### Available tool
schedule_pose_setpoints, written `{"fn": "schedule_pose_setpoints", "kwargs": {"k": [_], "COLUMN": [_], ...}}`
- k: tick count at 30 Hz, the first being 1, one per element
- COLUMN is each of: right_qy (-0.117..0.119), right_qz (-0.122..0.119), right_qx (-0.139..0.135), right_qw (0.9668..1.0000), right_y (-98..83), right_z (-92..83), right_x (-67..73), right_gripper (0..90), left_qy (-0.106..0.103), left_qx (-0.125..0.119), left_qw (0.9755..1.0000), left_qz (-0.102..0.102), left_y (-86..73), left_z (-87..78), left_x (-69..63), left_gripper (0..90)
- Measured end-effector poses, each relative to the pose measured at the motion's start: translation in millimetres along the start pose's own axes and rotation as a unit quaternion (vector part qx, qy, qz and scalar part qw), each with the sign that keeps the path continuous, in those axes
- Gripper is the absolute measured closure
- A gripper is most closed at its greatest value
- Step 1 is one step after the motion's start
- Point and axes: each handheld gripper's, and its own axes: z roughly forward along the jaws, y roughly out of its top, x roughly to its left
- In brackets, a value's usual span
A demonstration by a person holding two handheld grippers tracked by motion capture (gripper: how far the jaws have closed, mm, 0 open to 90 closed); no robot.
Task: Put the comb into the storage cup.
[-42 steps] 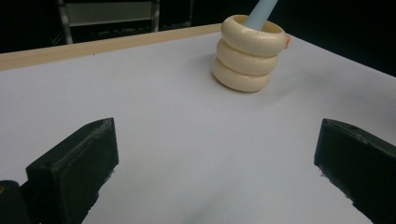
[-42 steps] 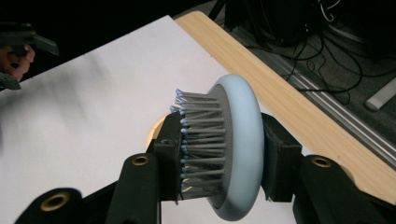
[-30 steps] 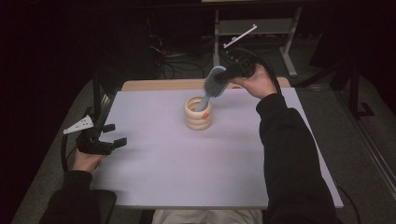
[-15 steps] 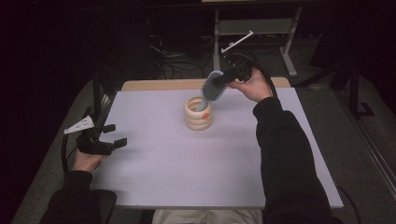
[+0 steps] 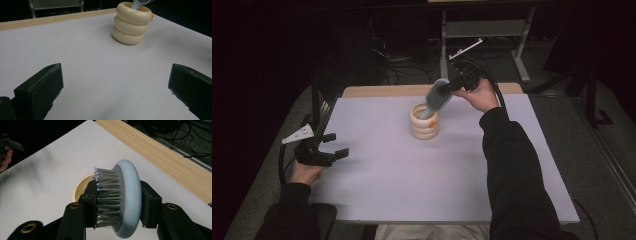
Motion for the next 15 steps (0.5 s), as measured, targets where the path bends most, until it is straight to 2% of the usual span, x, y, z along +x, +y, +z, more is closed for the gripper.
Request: {"fn": "schedule_pose_setpoints", "kwargs": {"k": [6,11,15], "right_qy": [0.003,0.022,0.02], "right_qz": [0.025,0.037,0.035], "right_qx": [-0.009,-0.005,-0.005], "right_qw": [0.9996,0.9991,0.9992], "right_y": [-2.2,-3.6,-5.4], "right_z": [2.9,6.1,6.0], "right_x": [-5.2,-7.6,-8.3], "right_gripper": [51.9,43.1,32.9], "left_qy": [0.01,0.01,0.009], "left_qx": [0.006,0.008,0.01], "left_qw": [0.9999,0.9999,0.9999], "left_qz": [0.005,0.005,0.004], "left_y": [0.1,-0.1,-0.2], "left_z": [0.4,0.5,1.1], "left_x": [-1.2,-1.0,-0.9], "left_gripper": [0.0,0.0,0.0]}}
